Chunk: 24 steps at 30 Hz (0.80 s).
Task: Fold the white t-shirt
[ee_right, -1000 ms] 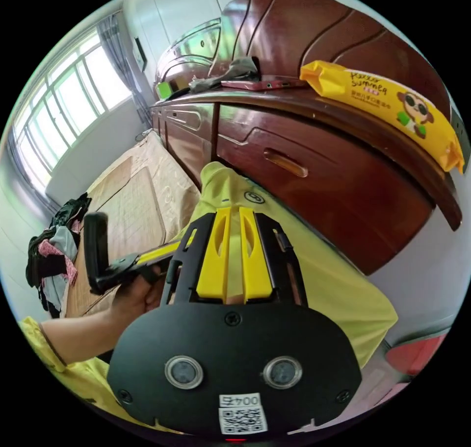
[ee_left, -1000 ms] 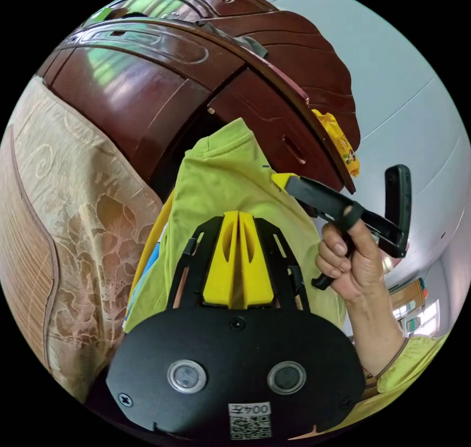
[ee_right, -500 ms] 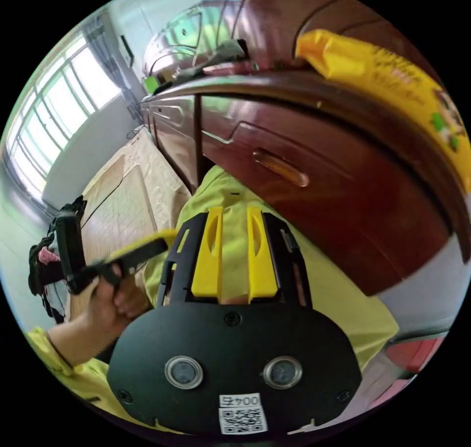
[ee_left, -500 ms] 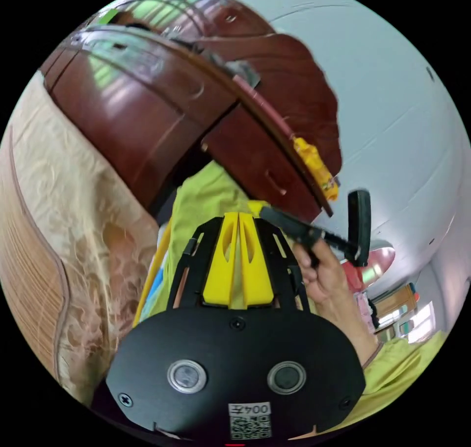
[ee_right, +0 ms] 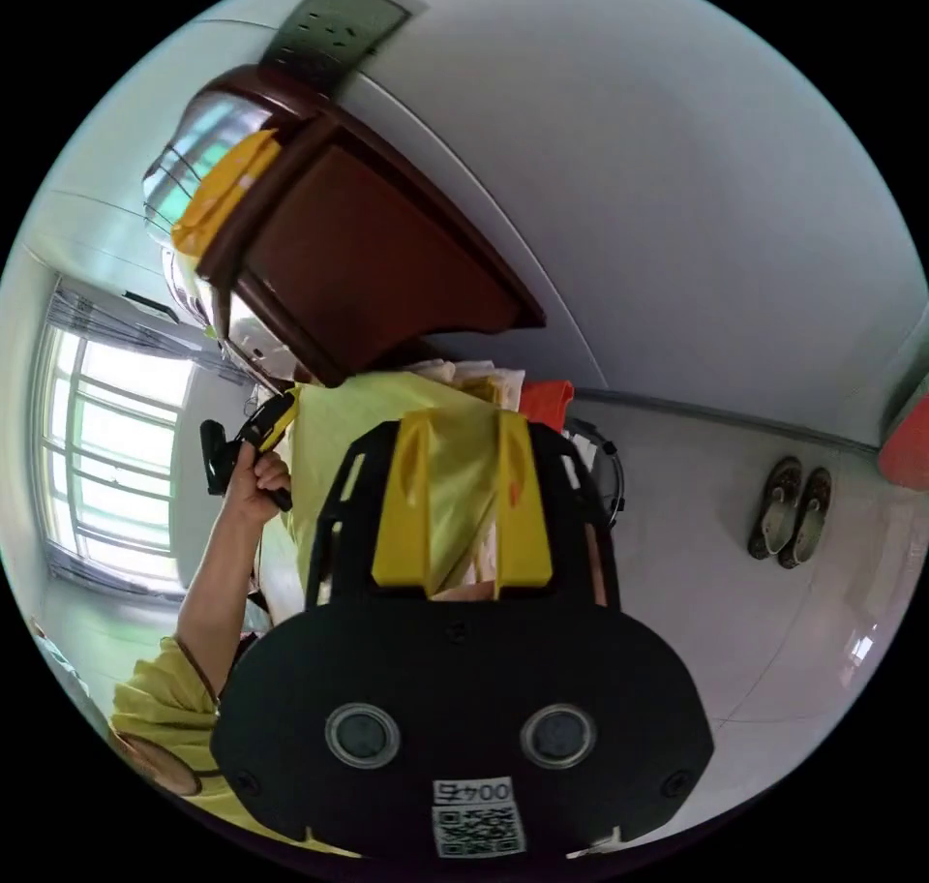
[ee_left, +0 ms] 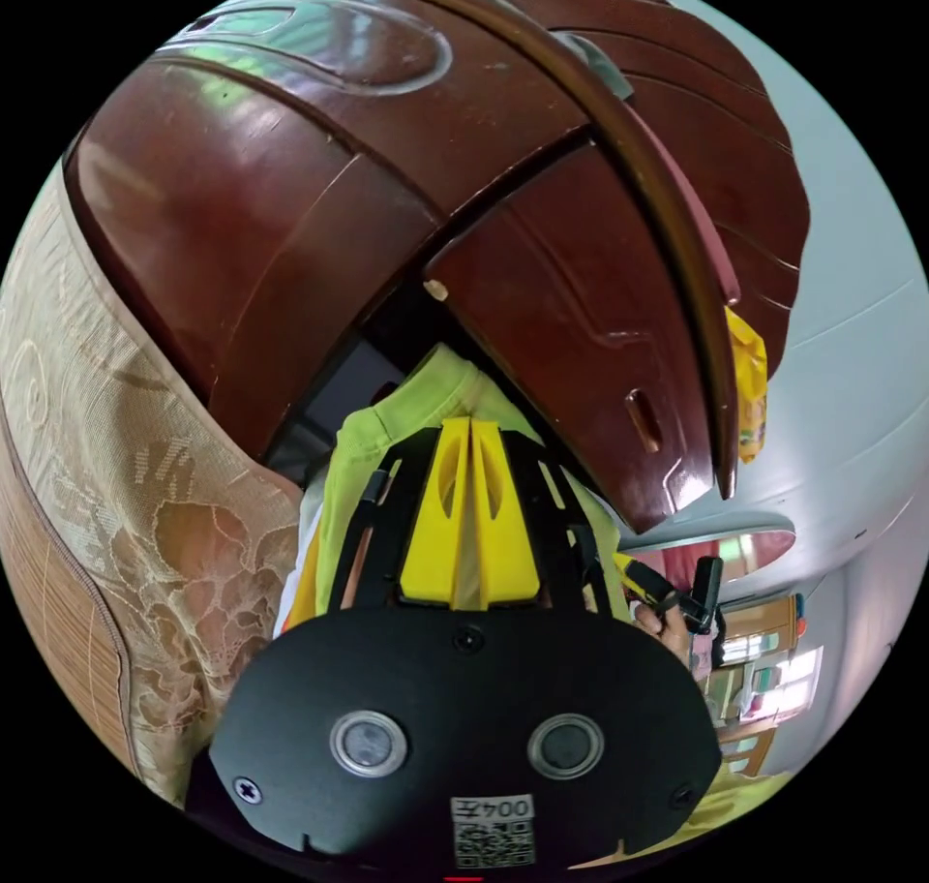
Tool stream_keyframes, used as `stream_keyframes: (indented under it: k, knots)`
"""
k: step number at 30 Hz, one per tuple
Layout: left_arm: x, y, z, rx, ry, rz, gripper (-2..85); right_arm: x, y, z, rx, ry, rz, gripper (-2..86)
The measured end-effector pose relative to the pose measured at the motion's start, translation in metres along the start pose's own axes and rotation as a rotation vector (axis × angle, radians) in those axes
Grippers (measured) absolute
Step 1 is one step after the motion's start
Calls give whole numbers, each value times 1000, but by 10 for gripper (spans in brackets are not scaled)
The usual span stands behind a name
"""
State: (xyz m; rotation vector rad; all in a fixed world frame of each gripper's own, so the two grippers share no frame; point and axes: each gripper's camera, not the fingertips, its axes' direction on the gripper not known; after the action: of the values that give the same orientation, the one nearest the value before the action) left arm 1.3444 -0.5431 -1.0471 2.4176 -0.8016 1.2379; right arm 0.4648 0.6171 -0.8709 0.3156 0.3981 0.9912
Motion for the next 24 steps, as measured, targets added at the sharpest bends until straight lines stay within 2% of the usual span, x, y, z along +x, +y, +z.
stream_keyframes:
  k: [3, 5, 9, 13, 17, 21, 24]
  knots:
    - [-11, -10, -1, -29, 10, -80, 0, 28, 2, 7, 21, -30, -1, 56]
    - [-23, -13, -13, -21, 88, -159, 1, 47, 5, 4, 47, -111, 37, 56]
    - [-23, -7, -63, 13, 94, -94, 3, 83, 35, -37, 118, -266, 75, 73]
    - [-34, 46, -142, 35, 90, -1, 14, 82, 109, -86, 130, -334, -27, 112]
    - [-73, 136, -193, 72, 119, -74, 37, 60, 182, -92, 73, -327, -91, 130]
    - [-96, 186, -194, 100, 198, -171, 65, 40, 238, -75, 23, -306, -122, 129]
    - [-89, 193, -182, 83, 178, -179, 87, 37, 251, -59, 13, -349, -101, 137]
